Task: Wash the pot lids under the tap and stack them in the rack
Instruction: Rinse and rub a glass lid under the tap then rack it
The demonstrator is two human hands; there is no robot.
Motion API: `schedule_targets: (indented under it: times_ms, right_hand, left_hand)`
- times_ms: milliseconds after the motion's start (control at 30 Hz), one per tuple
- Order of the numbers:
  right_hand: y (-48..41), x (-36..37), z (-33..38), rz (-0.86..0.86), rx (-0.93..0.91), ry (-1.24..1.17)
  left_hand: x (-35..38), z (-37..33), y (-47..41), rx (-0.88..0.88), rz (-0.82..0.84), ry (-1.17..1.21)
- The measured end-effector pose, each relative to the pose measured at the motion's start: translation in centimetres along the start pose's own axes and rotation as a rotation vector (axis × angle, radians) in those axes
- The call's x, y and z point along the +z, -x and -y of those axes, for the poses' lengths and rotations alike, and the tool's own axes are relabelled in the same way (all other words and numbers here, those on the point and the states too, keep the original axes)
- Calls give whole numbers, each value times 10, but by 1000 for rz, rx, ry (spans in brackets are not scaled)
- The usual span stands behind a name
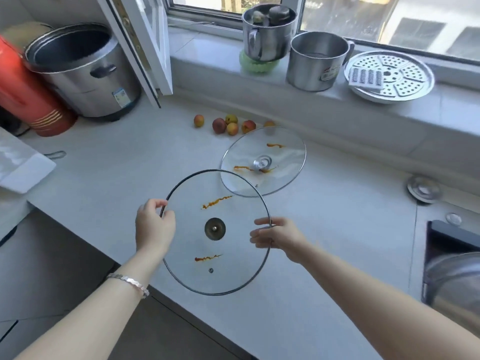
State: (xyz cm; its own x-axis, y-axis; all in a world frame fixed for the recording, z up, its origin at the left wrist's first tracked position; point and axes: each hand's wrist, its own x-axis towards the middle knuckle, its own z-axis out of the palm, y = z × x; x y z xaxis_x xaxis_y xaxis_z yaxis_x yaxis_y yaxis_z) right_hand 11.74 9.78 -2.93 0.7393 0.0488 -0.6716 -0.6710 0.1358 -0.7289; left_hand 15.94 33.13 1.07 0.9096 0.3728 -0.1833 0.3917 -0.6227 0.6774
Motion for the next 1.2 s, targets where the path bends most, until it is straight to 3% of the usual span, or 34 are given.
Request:
schedule_targets:
  times_ms: [133,300,400,533,667,900,1033,1200]
  right_hand:
    - [63,-86,3,-32,-32,-19]
    - [149,-196,-15,-133,-30,-68]
    - [197,-259,-35,-181,-15,-120]
    - [256,-340,-67,-249,-35,-173]
    - [309,-426,-103,-347,-66,-140]
    - [367,-549,-146,-593,-113,41]
    - [369,-617,-161,-839,-82,484]
    - [363,-662,-160,-927,-82,900]
  left_hand:
    - [31,-31,29,-38,165,13]
    - [88,-89,105,-315,702,371]
    - [125,-118,154,-372,930,354]
    - [181,-152,237,-388,1082,299]
    - [234,-177,331,-338,1093,300]
    - [301,-227,466,-221,942,381]
    - [323,-252,508,-190,836,418]
    - [340,-273,527,-169,761,426]
